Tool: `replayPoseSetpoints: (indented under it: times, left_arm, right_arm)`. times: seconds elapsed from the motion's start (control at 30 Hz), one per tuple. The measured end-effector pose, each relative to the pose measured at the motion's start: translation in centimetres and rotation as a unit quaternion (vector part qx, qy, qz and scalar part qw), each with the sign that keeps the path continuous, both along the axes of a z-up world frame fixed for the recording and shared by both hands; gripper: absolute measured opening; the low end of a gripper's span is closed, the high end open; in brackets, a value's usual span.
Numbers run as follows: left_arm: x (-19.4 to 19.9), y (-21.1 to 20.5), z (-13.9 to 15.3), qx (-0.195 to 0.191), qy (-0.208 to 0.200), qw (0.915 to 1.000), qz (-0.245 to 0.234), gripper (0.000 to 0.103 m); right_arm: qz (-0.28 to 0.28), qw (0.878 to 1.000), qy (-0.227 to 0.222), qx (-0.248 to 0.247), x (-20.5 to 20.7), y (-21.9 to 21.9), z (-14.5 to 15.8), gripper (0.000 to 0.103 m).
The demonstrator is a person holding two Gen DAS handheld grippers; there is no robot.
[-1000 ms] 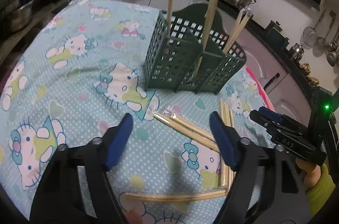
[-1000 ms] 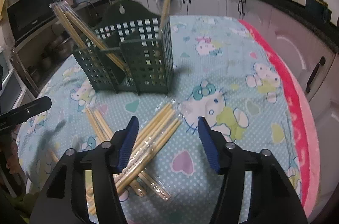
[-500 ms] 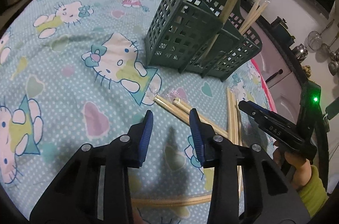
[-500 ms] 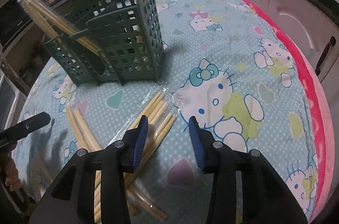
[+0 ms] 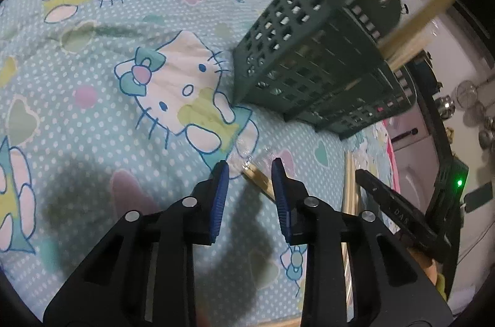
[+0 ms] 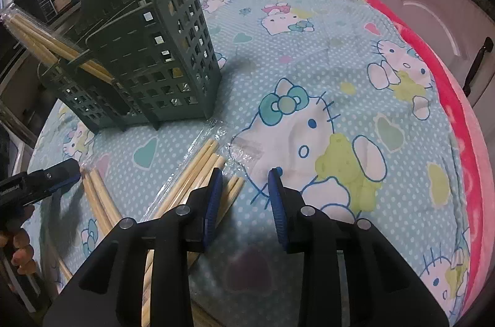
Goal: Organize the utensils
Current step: 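Close the left gripper on a wrapped chopstick while the right gripper grasps another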
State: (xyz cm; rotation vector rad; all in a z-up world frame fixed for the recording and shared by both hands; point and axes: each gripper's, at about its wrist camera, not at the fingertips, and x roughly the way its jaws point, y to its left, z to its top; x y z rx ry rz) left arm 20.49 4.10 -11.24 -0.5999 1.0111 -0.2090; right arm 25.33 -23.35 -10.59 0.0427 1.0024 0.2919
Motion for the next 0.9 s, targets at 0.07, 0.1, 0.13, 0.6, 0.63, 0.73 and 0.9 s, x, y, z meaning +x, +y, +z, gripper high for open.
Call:
replayPoseSetpoints:
  times: [0.07,0.1,0.13,0.6,0.63,0.73,0.9]
  left_arm:
    - [0.4,0.2,-0.2,-0.007,0.004,1.0000,0.003,0.019]
    - [0.5,0.3,-0.3,-0.008,0.006,0.9999,0.004,0.017]
    - [0.7,0.4,-0.4,-0.010,0.008,0.9999,0.006,0.016]
    - [1.5,1.0,-0.8,-0.015,0.016,0.9997,0.011,0.003]
    - [1.4,1.1,-0.8,-0.017,0.015,0.9997,0.010,0.003]
    - [1.2,1.5,-0.7,-0.025,0.012,0.9996,0.008,0.002]
    - [0.4,2.5,-0.6,-0.041,0.007,0.9990,0.012,0.002]
  right_arm:
    - [-0.001,1.000,0.002,-0.002,0.3,0.1,-0.1,0.028]
    - [-0.001,1.000,0.003,-0.002,0.3,0.2,-0.1,0.027]
    - [-0.003,1.000,0.006,0.000,0.4,0.1,-0.1,0.027]
    - [-0.030,0.999,0.020,0.037,1.8,-1.5,-0.3,0.008]
    - [-0.032,0.998,0.018,0.042,1.7,-1.7,-0.2,0.007]
    - [-0.038,0.998,0.010,0.055,1.3,-2.1,0.3,0.007]
    - [-0.044,0.996,-0.010,0.077,0.3,-3.0,1.6,0.006]
